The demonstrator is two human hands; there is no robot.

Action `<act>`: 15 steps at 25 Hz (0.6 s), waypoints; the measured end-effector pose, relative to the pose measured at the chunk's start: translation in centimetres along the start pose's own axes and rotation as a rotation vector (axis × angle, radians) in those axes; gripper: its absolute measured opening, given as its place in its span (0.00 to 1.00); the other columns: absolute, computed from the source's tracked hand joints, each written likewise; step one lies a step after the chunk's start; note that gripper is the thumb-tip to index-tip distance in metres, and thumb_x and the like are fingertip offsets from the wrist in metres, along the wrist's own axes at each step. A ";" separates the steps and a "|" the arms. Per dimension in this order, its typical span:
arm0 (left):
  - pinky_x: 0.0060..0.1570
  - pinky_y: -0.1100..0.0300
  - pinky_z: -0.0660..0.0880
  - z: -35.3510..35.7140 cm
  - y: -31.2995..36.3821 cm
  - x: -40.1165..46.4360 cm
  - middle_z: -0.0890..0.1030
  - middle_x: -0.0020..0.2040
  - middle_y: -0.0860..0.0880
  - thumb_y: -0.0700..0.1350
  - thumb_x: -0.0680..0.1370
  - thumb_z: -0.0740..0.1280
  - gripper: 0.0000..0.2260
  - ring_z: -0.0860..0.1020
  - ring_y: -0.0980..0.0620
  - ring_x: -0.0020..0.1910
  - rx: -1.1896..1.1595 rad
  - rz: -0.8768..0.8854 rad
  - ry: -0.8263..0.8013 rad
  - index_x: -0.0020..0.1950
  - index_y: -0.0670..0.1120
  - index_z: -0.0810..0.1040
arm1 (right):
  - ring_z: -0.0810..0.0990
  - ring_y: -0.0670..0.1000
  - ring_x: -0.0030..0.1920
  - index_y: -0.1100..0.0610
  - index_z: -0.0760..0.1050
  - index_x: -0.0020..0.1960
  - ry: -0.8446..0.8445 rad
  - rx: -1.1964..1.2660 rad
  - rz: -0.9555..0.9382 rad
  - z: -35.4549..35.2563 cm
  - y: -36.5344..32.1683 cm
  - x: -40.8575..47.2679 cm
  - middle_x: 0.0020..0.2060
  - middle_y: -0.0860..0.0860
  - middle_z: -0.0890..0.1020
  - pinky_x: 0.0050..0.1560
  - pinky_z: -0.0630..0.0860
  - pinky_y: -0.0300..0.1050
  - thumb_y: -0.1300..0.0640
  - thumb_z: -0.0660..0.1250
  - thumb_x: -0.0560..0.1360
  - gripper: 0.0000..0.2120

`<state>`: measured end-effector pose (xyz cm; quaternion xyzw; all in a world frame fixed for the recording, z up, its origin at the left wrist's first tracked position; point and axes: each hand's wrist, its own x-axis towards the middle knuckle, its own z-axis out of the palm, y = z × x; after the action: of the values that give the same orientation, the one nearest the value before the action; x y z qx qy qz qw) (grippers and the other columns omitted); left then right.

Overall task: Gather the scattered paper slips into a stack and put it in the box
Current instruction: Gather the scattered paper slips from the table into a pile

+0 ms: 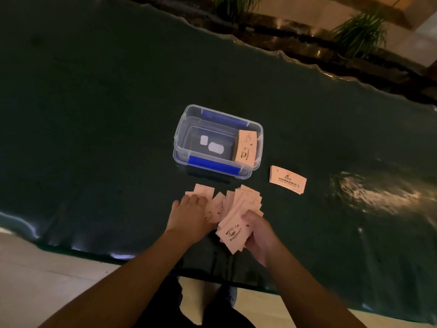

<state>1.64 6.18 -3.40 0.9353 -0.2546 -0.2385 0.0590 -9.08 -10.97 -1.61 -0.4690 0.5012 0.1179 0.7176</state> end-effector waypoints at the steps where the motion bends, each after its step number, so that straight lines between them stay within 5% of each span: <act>1: 0.67 0.46 0.72 0.3 -0.4 -0.7 0.73 0.70 0.47 0.66 0.74 0.68 0.32 0.71 0.46 0.68 -0.095 -0.065 0.033 0.73 0.51 0.70 | 0.86 0.61 0.58 0.54 0.78 0.64 -0.004 -0.008 0.000 0.4 0.1 0.1 0.51 0.59 0.89 0.51 0.81 0.58 0.59 0.62 0.83 0.13; 6: 0.66 0.47 0.73 0.2 -3.2 -2.4 0.71 0.71 0.42 0.50 0.79 0.68 0.26 0.70 0.43 0.68 -0.658 -0.388 0.140 0.75 0.44 0.69 | 0.86 0.58 0.56 0.54 0.79 0.66 0.017 -0.101 -0.004 2.8 -0.4 0.3 0.54 0.56 0.89 0.49 0.81 0.56 0.60 0.65 0.81 0.15; 8: 0.54 0.52 0.80 -0.5 -3.3 -1.9 0.71 0.71 0.43 0.48 0.80 0.66 0.25 0.76 0.47 0.62 -0.814 -0.432 0.083 0.77 0.46 0.69 | 0.88 0.56 0.53 0.53 0.79 0.66 0.037 -0.121 -0.011 3.7 -0.6 0.3 0.54 0.55 0.89 0.45 0.82 0.53 0.60 0.66 0.81 0.14; 11: 0.33 0.64 0.72 -1.4 -2.8 -1.2 0.77 0.63 0.48 0.49 0.83 0.60 0.20 0.77 0.58 0.44 -0.999 -0.488 0.031 0.75 0.50 0.70 | 0.88 0.57 0.52 0.52 0.79 0.65 0.052 -0.134 -0.028 5.0 -0.5 0.1 0.54 0.55 0.89 0.46 0.83 0.53 0.61 0.66 0.80 0.14; 13: 0.35 0.60 0.74 -1.7 -2.4 -0.8 0.78 0.56 0.49 0.48 0.84 0.57 0.16 0.78 0.56 0.44 -1.066 -0.497 0.019 0.70 0.50 0.75 | 0.88 0.56 0.51 0.50 0.78 0.63 0.065 -0.170 -0.026 5.6 -0.6 0.0 0.53 0.54 0.88 0.45 0.83 0.53 0.60 0.67 0.80 0.14; 15: 0.49 0.48 0.80 -2.0 -2.2 -0.6 0.81 0.58 0.43 0.46 0.85 0.56 0.11 0.81 0.48 0.50 -1.186 -0.503 0.018 0.55 0.50 0.78 | 0.87 0.56 0.51 0.49 0.77 0.63 0.067 -0.189 -0.027 5.9 -0.8 0.0 0.52 0.54 0.88 0.46 0.83 0.53 0.60 0.67 0.79 0.14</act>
<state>3.12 8.37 -1.90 0.7770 0.1482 -0.3375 0.5104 -5.01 -6.69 -0.79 -0.5448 0.5052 0.1393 0.6546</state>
